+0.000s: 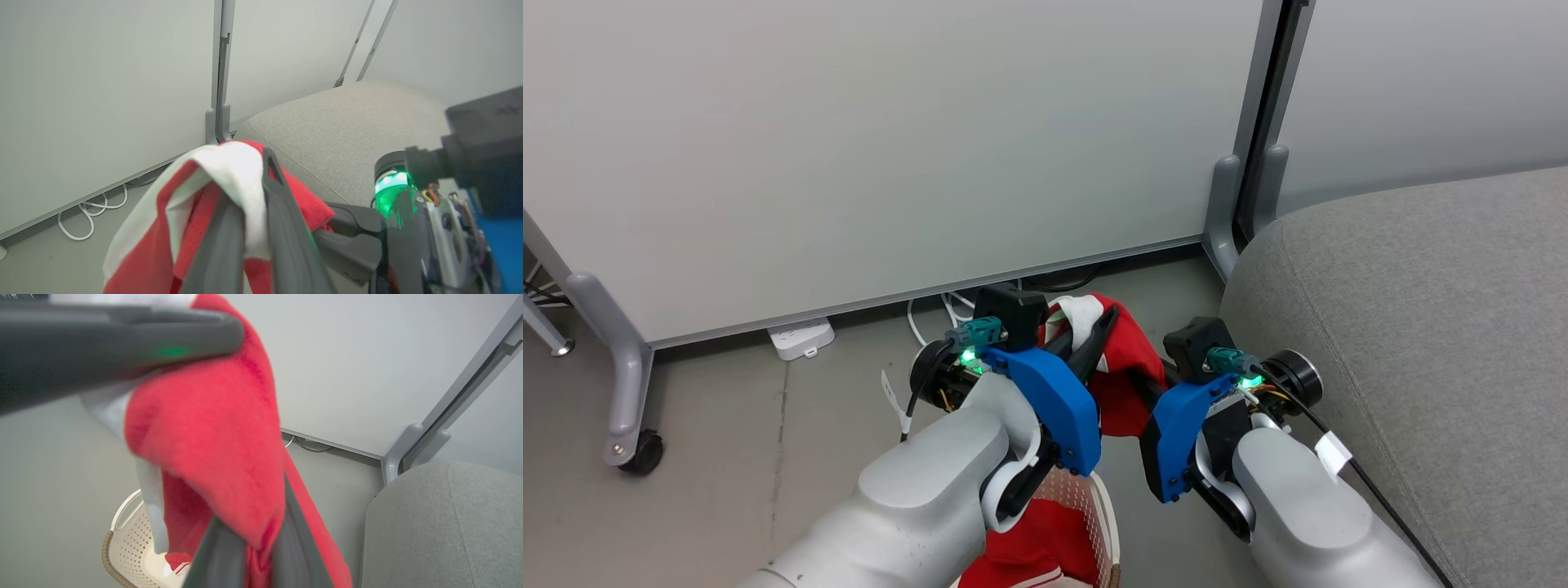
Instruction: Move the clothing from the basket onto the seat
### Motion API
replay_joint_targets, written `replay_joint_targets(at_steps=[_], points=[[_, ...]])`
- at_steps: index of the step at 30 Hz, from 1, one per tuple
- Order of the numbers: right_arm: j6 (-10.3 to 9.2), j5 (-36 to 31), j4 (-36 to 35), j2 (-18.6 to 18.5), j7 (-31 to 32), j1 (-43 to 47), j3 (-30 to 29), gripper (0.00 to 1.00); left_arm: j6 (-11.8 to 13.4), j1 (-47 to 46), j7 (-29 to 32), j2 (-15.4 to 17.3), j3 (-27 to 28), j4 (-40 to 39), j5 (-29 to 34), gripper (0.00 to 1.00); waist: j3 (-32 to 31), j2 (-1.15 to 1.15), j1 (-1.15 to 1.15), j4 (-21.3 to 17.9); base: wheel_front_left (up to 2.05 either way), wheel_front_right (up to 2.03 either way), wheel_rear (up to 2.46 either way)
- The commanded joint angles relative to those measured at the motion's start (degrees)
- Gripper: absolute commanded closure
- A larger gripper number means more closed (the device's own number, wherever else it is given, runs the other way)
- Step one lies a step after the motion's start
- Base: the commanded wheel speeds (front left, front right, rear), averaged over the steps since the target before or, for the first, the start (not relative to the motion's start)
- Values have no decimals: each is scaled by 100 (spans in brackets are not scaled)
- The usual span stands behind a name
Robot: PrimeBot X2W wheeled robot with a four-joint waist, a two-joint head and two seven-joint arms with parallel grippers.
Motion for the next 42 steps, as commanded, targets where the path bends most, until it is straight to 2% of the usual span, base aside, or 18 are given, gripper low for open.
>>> replay_joint_targets(at_steps=[1,18,19,20,25,27,33,42], points=[[-4,21,43,-16,-27,-100,26,100,10,-110,-59,13,-8,11,-27,100,3,0,0,-6,0,0,0],[-4,137,224,-16,-274,-193,57,100,-39,-181,-209,13,-94,82,-157,100,-17,0,0,-50,0,0,0],[-4,142,223,-16,-280,-200,43,100,-58,-199,-235,13,-98,60,-118,53,-17,0,0,-51,0,0,0],[-4,145,219,-16,-316,-205,28,100,-85,-200,-270,13,-98,48,-83,0,-18,0,0,-53,0,0,0],[-4,141,160,-15,-413,-237,-60,100,-187,55,-380,51,105,-31,205,0,-4,0,0,-48,0,0,0],[-4,99,147,-15,-456,-247,-118,100,-161,193,-389,159,501,-330,594,0,18,0,0,-33,0,0,0],[-4,-2,78,-15,-549,-188,-260,100,-238,1392,-379,501,1513,-1171,1779,0,79,0,0,-17,0,0,0],[-4,-170,25,-13,-613,-55,-572,100,-455,2987,-379,797,2928,-2044,3047,0,145,0,0,42,0,0,0]])
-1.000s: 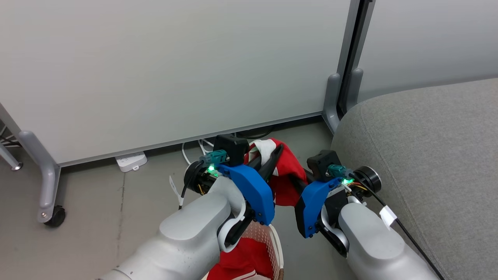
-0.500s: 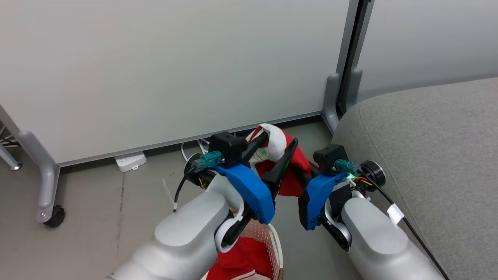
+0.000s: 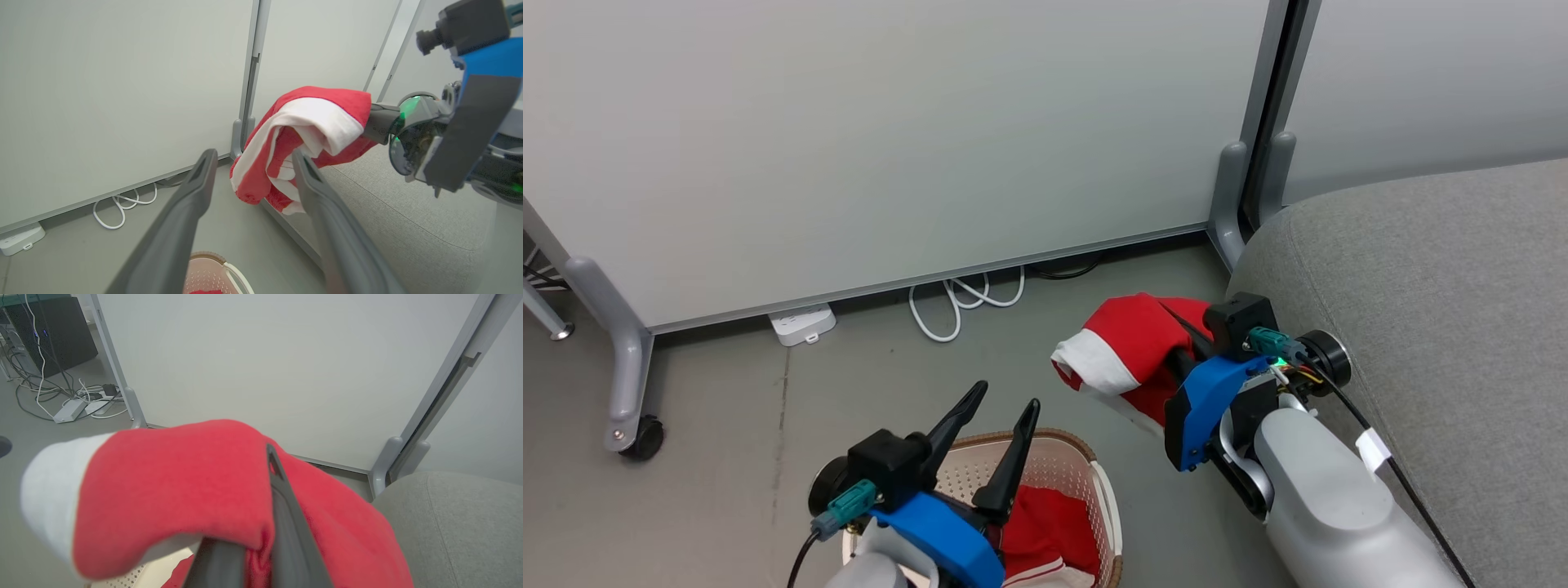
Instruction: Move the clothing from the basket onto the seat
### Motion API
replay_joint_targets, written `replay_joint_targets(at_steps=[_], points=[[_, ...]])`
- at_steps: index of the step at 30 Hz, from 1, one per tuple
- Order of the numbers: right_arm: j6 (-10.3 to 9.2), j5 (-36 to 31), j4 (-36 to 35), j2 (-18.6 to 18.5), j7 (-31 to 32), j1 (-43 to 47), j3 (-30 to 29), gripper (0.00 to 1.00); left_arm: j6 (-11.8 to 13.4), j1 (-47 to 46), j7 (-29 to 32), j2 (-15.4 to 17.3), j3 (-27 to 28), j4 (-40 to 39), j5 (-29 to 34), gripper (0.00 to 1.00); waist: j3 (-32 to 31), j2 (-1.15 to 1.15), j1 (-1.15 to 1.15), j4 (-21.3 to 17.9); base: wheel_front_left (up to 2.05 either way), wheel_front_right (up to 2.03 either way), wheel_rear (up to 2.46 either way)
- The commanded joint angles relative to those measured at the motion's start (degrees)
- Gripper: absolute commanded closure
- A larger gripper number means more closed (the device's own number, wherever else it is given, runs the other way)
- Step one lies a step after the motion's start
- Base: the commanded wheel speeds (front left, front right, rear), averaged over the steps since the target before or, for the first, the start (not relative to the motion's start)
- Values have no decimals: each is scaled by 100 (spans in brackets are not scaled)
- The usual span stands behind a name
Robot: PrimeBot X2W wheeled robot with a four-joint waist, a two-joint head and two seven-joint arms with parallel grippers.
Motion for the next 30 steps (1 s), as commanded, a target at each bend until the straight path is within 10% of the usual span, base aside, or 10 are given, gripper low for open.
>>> replay_joint_targets(at_steps=[1,12,30], points=[[-4,-41,-43,-11,-42,81,-50,100,-50,292,-16,46,244,-124,167,0,3,0,0,15,0,0,0],[-4,-149,-130,-10,-2,253,-204,100,-306,1449,-17,-110,1637,-610,1071,0,5,0,0,67,0,0,0],[-4,-184,-346,-12,104,344,-287,100,-574,1584,-17,-456,2368,-573,1641,0,60,0,0,-309,0,0,0]])
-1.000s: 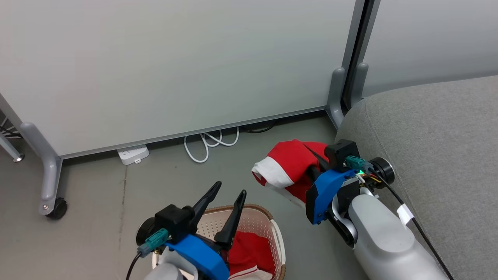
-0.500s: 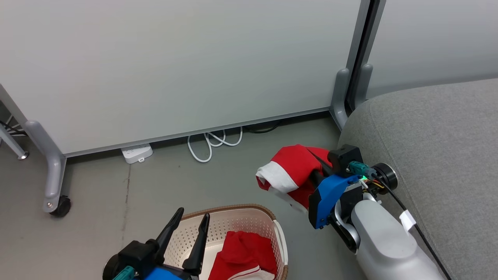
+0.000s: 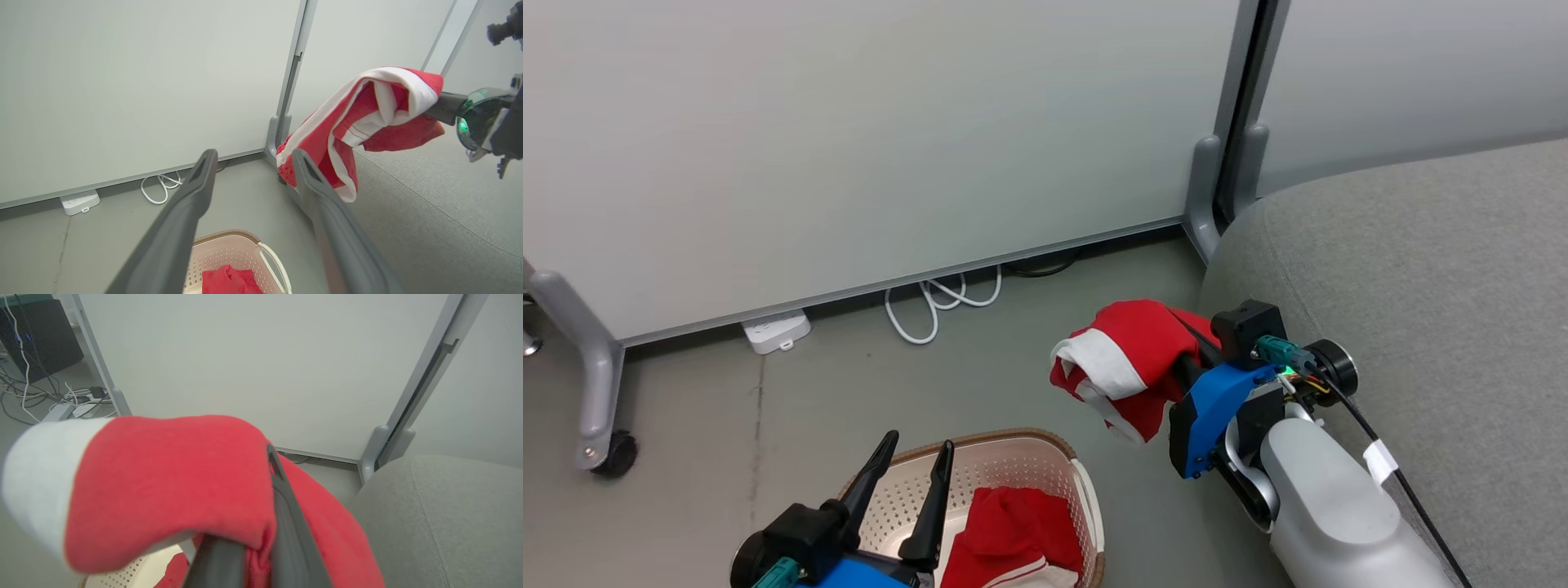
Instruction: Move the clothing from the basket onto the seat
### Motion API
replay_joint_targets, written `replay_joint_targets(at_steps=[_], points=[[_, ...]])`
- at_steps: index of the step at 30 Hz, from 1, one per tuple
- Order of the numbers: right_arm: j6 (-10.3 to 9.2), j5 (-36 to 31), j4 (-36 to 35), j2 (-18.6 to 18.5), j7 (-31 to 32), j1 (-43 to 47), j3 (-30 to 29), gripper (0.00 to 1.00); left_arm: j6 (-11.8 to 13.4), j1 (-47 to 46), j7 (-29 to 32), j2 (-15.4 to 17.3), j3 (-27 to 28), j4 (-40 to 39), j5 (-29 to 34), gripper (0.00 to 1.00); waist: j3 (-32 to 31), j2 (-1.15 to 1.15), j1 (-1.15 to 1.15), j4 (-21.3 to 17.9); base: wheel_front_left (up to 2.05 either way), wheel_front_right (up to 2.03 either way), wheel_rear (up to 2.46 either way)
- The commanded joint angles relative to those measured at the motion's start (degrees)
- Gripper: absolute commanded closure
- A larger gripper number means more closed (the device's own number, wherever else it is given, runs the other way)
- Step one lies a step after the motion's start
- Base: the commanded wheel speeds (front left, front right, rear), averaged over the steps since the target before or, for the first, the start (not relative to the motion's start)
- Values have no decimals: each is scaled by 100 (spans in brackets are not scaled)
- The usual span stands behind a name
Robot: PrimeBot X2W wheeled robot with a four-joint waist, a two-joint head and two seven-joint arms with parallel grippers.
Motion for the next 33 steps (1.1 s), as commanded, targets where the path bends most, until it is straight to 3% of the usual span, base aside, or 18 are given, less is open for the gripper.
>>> replay_joint_targets(at_steps=[1,23,33], points=[[-4,-29,-51,-14,14,62,-15,100,-19,-68,-18,-9,62,-2,54,0,61,0,0,-284,0,0,0],[-4,-88,-223,-12,60,95,-66,100,-46,-242,-18,5,-60,20,175,0,309,0,0,-2276,0,0,0],[-4,-131,-265,-8,34,143,-242,100,-47,-338,-19,44,-203,28,160,0,450,0,0,-2519,0,0,0]])
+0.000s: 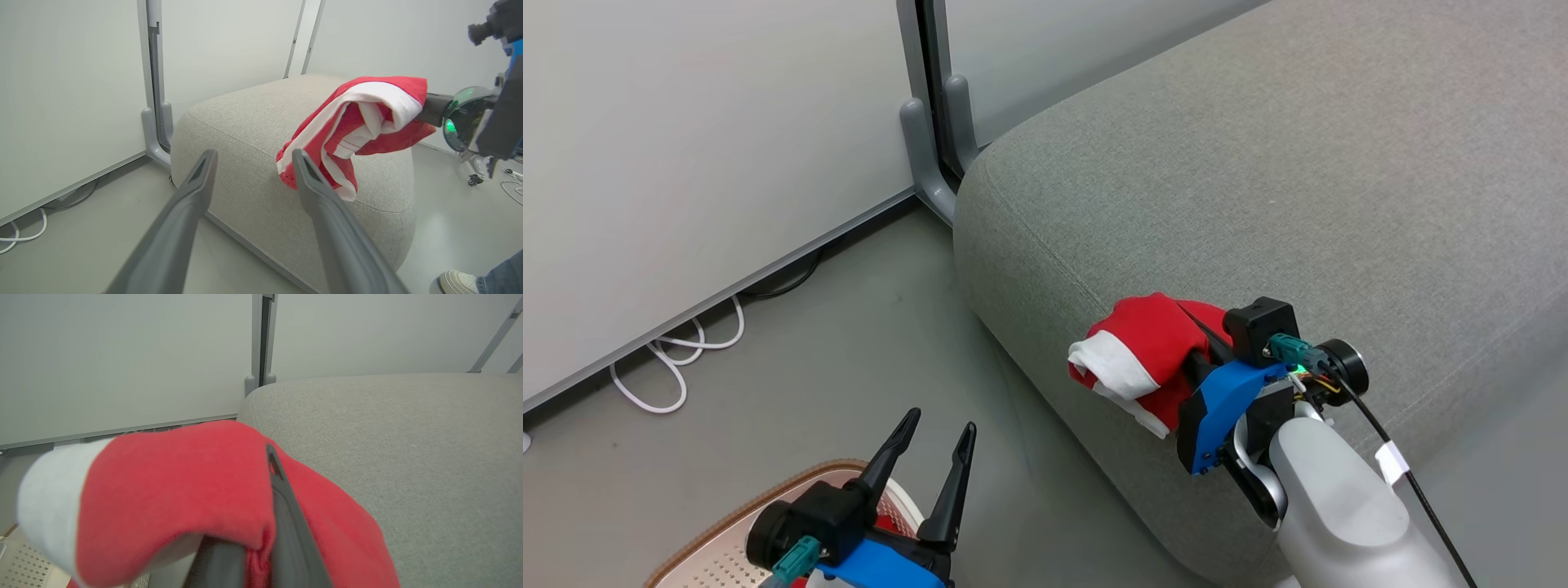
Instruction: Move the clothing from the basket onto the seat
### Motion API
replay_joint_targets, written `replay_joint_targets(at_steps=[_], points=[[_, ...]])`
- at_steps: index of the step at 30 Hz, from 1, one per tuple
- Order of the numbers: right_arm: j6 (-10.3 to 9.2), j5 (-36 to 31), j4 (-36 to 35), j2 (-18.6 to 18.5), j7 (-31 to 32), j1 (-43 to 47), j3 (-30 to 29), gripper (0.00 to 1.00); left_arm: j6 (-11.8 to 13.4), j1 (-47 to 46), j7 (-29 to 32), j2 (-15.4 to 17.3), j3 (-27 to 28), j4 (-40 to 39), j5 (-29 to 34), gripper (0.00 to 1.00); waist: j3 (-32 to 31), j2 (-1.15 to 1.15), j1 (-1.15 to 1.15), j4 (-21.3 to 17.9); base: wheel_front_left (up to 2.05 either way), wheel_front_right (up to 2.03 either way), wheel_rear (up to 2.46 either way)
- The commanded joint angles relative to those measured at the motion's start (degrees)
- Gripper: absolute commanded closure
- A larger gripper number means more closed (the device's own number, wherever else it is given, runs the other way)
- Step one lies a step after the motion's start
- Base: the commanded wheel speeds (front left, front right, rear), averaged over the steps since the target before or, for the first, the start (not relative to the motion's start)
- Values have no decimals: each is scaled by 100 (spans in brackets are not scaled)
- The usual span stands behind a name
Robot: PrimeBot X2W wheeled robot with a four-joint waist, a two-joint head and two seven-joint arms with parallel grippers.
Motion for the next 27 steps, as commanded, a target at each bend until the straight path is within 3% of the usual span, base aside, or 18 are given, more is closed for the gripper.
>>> replay_joint_targets(at_steps=[1,6,9,17,24,27], points=[[-4,-29,-40,-1,-26,34,-27,100,-24,-56,-17,51,6,8,-26,0,25,0,0,-2,0,0,0],[-4,114,43,-12,180,-244,-142,100,-24,-129,-17,125,-51,-6,11,0,192,0,0,50,0,0,0],[-5,195,109,-211,325,-596,-299,100,-24,-236,-17,208,-150,-30,29,0,417,0,0,195,0,0,0],[-5,421,300,-1297,512,-1833,-1039,100,-24,-899,-17,487,-590,-210,59,0,1460,0,0,895,0,0,0],[-5,298,531,-2271,232,-2604,-2230,100,-24,-1479,-17,882,-1006,-450,51,0,2497,0,0,1412,0,0,0],[-4,216,564,-2413,67,-2658,-2562,100,-24,-1630,-17,972,-1089,-517,54,0,2729,0,0,1508,0,0,0]])
